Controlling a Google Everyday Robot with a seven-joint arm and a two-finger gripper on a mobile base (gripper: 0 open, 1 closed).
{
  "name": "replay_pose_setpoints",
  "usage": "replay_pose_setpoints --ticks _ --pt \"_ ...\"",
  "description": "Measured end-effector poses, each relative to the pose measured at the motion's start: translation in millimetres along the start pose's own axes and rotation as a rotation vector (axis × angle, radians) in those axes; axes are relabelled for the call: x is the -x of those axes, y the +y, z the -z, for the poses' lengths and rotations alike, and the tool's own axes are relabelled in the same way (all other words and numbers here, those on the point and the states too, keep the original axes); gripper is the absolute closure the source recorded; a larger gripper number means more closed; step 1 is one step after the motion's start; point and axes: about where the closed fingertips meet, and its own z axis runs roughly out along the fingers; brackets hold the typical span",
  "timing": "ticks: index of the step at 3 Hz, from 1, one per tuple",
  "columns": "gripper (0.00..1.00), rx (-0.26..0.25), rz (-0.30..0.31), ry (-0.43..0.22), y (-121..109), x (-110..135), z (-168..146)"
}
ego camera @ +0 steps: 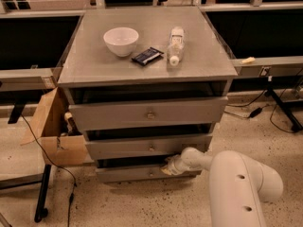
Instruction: Open bottom drawer
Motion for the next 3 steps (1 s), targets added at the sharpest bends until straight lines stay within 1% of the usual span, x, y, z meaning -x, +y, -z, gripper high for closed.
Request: replay_pose_setpoints --ticks 1,2,3 --pt "0.86 -0.003 -0.002 0.013 -0.5 -6.3 2.8" --pt "0.62 -0.003 -0.002 0.013 -1.2 -3.9 5.4" --pt "0.39 0.01 0.003 0.027 8.1 -11.5 5.8"
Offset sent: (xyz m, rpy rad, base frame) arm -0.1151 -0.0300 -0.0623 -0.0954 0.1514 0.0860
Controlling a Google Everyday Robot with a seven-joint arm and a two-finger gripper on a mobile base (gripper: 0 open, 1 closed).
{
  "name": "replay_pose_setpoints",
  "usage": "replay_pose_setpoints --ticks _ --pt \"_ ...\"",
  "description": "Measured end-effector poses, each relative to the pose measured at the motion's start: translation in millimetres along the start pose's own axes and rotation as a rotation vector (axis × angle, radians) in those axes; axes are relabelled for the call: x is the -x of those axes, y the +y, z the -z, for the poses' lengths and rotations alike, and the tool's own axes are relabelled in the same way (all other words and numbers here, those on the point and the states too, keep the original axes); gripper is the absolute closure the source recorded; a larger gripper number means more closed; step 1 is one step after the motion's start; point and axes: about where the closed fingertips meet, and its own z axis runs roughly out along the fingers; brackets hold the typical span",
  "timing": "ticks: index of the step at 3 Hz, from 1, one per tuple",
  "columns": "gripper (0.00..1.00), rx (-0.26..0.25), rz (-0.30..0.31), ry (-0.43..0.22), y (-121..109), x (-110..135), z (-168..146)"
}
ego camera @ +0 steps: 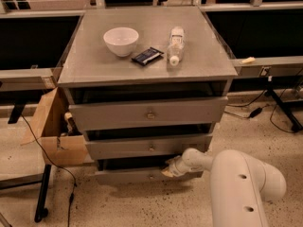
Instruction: Open bottom drawer
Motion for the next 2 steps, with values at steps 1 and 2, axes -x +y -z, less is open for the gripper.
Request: replay_pose_setpoints --ticks 1,2 --pt "0.16 0.0 0.002 0.003 0.1 -0.6 3.2" --pt "0.0 0.0 0.002 0.003 0.1 1.3 6.4"
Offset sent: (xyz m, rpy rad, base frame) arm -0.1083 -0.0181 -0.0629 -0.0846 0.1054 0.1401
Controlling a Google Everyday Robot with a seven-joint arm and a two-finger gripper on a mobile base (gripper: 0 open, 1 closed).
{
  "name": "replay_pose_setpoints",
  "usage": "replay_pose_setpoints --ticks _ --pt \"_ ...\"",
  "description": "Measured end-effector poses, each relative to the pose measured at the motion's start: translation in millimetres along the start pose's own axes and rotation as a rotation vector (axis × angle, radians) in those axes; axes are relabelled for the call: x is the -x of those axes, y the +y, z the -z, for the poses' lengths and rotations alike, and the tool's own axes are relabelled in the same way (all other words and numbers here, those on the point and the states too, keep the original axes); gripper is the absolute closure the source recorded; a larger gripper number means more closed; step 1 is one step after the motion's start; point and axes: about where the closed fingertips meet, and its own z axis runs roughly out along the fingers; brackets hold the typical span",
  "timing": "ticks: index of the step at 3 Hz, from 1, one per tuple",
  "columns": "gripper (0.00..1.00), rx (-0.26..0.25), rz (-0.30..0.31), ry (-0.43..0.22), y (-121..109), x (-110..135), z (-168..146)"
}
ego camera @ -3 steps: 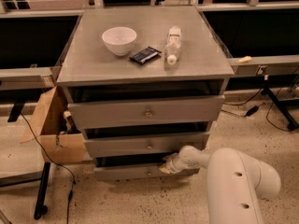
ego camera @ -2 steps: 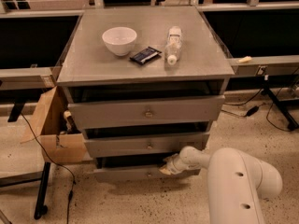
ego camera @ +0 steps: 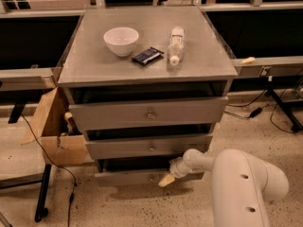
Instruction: Open bottom drawer
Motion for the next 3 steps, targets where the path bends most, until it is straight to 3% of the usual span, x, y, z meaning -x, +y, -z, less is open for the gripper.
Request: replay_pose_setpoints --ticks 1,2,3 --pt "0.0 0.046 0.032 0.05 34.7 -34.0 -12.3" --pt "0.15 0.055 0.038 0.061 39.5 -37.2 -11.1" --pt "0.4 0.055 0.038 0.061 39.4 -34.1 -6.3"
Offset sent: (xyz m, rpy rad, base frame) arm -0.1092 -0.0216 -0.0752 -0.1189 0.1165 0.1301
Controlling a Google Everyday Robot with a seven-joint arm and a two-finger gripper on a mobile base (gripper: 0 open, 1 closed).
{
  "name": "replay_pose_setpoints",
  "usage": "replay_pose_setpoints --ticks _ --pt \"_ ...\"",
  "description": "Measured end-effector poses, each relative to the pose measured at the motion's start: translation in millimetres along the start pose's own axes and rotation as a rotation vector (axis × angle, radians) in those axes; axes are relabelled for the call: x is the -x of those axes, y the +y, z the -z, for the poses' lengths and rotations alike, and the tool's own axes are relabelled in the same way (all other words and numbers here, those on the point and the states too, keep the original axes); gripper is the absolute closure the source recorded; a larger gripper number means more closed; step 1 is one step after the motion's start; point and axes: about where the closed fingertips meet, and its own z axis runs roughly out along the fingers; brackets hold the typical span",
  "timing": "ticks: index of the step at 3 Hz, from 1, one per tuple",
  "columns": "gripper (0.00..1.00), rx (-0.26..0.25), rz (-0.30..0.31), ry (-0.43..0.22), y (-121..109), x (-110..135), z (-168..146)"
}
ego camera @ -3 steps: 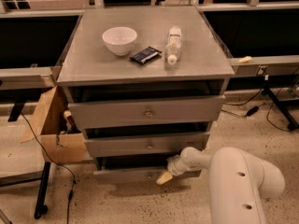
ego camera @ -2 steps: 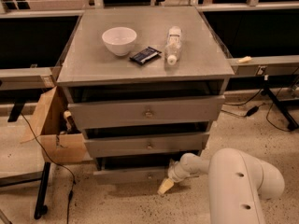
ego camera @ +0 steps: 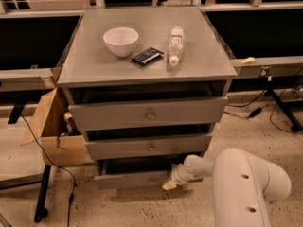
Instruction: Open bottom drawer
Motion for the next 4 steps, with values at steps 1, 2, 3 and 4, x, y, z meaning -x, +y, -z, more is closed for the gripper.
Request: replay_pose_setpoints --ticks 1,2,3,4 --pt "0.64 0.0 0.0 0.0 -1 4 5" --pt "0.86 0.0 0.0 0.0 -2 6 7" --pt "1.0 0.002 0.004 0.012 3 1 8" --pt "0.82 0.006 0.011 0.031 10 -7 7"
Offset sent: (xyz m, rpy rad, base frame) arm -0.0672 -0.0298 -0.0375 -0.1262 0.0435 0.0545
